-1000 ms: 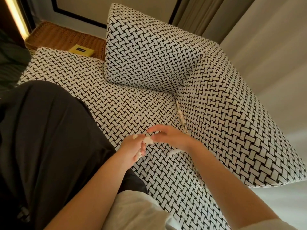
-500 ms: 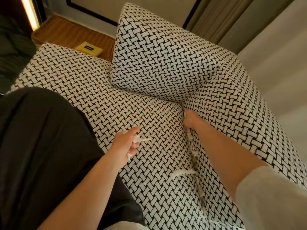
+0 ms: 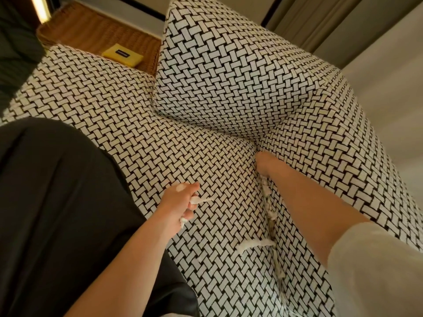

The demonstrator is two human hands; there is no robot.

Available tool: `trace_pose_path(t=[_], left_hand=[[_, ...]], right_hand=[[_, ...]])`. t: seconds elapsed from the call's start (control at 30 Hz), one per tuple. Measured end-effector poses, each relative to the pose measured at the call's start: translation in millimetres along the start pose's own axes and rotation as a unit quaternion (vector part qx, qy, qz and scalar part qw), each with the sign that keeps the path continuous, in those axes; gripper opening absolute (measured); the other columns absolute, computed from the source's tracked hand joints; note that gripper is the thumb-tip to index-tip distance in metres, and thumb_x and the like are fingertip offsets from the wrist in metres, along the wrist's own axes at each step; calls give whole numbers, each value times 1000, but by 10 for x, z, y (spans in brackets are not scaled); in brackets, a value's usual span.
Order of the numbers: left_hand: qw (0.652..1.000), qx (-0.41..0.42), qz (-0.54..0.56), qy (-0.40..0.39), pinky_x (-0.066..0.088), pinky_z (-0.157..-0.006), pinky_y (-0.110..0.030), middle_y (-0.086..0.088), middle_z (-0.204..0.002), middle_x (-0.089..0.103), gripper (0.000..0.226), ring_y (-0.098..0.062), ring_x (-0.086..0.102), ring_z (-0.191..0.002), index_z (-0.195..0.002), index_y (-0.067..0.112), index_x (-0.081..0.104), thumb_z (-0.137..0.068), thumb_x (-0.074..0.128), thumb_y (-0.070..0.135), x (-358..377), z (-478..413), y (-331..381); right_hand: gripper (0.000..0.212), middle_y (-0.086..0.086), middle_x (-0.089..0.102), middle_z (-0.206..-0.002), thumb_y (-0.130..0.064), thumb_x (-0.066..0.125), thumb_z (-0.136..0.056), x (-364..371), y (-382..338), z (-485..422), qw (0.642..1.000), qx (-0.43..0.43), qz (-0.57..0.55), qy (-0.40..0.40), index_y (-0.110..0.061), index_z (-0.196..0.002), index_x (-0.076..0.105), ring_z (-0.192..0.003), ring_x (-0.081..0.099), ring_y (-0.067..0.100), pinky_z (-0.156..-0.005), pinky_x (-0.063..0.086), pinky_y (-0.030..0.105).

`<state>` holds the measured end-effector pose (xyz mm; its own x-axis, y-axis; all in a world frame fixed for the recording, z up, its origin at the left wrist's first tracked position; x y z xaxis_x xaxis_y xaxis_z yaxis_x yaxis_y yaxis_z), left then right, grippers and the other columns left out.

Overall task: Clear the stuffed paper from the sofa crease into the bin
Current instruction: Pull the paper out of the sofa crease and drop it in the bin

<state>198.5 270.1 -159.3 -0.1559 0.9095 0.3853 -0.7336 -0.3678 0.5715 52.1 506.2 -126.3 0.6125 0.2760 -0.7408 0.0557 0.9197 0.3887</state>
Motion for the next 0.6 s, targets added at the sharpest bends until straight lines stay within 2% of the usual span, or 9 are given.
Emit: trace_pose_path(t=[0.1,0.17,0.2,0.27,0.33,0.47,0.57,0.6], left_hand=[[1000,-3,-8,2,27,-31,-15,-4,-65,47,19,-8,33,-45,-96,7,55,-88,58,24,-7,16,-4],[1000,-7,-10,2,26,-31,-15,-5,-64,47,18,-8,32,-43,-92,6,55,-89,57,24,-10,46,-14],[1000,-9,-10,-1,26,-31,-15,-4,-63,46,18,-8,32,-42,-91,6,55,-89,57,23,-5,66,-19],[1000,-10,-13,-8,26,-30,-15,-4,-63,47,17,-7,33,-40,-93,5,55,-90,56,21,13,109,-23],[1000,-8,-21,-12,25,-30,-15,-4,-64,46,17,-6,33,-39,-88,4,55,-90,55,21,26,154,-19],[1000,12,-15,-15,23,-29,-16,0,-53,41,30,-6,30,-34,-71,7,48,-92,51,27,32,245,64],[999,37,18,-17,22,-29,-17,4,-46,38,38,-7,27,-33,-62,12,44,-93,48,34,-4,377,214],[998,46,30,-25,22,-30,-17,5,-44,37,43,-7,26,-33,-57,14,42,-92,47,37,-6,441,298]], right_hand=[[39,12,57,-108,-4,48,-92,20,-17,97,999,-18,30,-29,1,-130,43,-89,55,19,-77,48,27],[42,10,57,-106,-8,55,-89,68,-19,152,996,-34,56,-62,1,-129,44,-92,54,19,-78,49,27],[34,7,57,-97,-9,56,-89,86,-20,183,994,-46,52,-80,1,-121,50,-88,54,19,-71,50,25],[10,1,51,-78,-13,55,-90,38,-28,275,994,-66,9,-91,-4,-94,56,-69,50,13,-52,40,20],[8,2,54,-76,-14,57,-89,-70,-19,413,990,-73,-86,-81,-7,-86,55,-61,50,10,-48,37,17],[6,2,50,-99,-16,60,-86,-387,-128,705,968,-131,-216,7,-14,-88,54,-85,50,15,-65,44,23],[7,-3,48,-115,-24,54,-90,-600,-394,1014,938,-200,-281,37,-25,-83,53,-84,46,9,-81,44,33],[8,-7,46,-115,-27,51,-92,-685,-503,1134,926,-221,-304,44,-26,-84,52,-84,45,7,-83,42,33]])
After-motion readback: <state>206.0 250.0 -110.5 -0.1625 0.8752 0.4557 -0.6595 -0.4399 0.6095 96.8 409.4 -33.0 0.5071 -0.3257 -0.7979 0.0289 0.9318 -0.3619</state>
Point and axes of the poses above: each hand's wrist, its own z-axis away from the middle knuckle, its own x-axis out of the palm, y = z × x, the point moved 8 cm from there along -z, towards the middle knuckle
